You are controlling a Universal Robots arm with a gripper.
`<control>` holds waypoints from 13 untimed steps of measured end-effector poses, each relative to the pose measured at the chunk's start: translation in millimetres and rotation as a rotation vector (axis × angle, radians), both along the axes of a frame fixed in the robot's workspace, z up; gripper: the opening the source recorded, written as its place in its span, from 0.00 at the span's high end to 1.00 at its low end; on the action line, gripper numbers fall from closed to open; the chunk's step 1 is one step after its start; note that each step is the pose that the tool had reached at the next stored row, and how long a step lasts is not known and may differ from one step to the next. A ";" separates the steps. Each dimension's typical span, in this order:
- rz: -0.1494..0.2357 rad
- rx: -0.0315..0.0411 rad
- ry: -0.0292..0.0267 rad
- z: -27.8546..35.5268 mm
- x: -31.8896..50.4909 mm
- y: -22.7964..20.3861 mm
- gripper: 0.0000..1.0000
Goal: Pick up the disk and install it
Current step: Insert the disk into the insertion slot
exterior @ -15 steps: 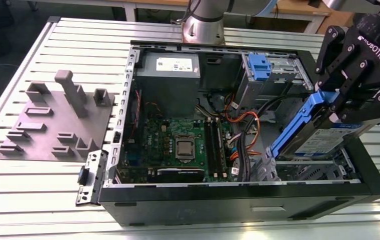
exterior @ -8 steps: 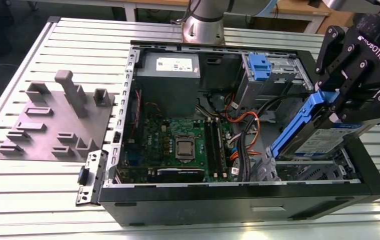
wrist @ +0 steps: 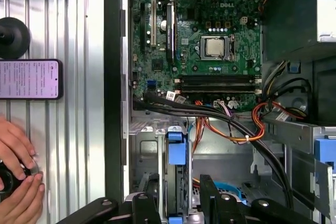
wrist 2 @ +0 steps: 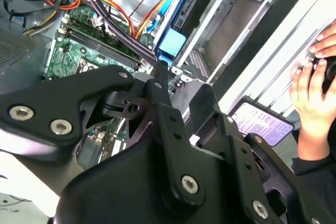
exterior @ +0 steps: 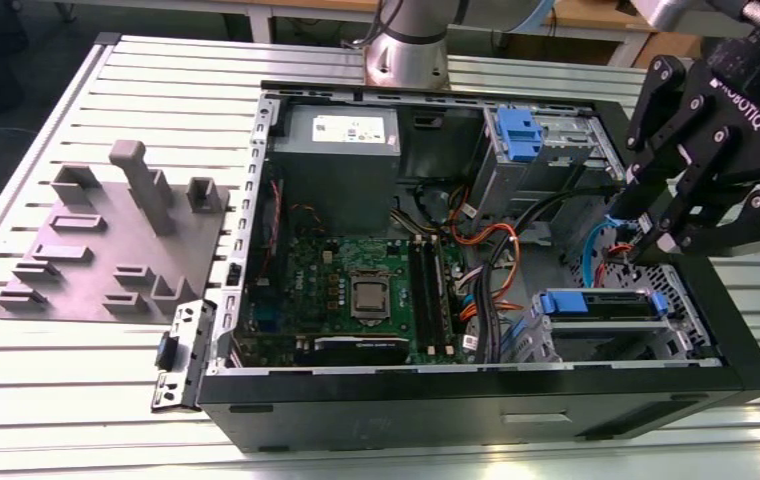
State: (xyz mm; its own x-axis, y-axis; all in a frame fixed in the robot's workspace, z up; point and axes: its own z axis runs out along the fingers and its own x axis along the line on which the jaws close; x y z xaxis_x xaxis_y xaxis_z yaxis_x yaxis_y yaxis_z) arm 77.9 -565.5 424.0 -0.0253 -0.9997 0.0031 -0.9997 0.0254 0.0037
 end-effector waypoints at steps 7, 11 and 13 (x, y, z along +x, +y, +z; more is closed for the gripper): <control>0.000 -0.0001 0.0000 -12.6 0.4 -0.1 0.64; 0.000 -0.0002 0.0000 -19.9 0.8 0.0 0.82; 0.000 -0.0002 0.0000 -23.5 1.0 -0.1 0.87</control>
State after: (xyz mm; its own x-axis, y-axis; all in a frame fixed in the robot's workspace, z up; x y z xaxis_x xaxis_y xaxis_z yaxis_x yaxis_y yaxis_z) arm 78.9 -565.6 400.5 -0.0254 -0.9997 0.0033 -0.9997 0.0254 0.0037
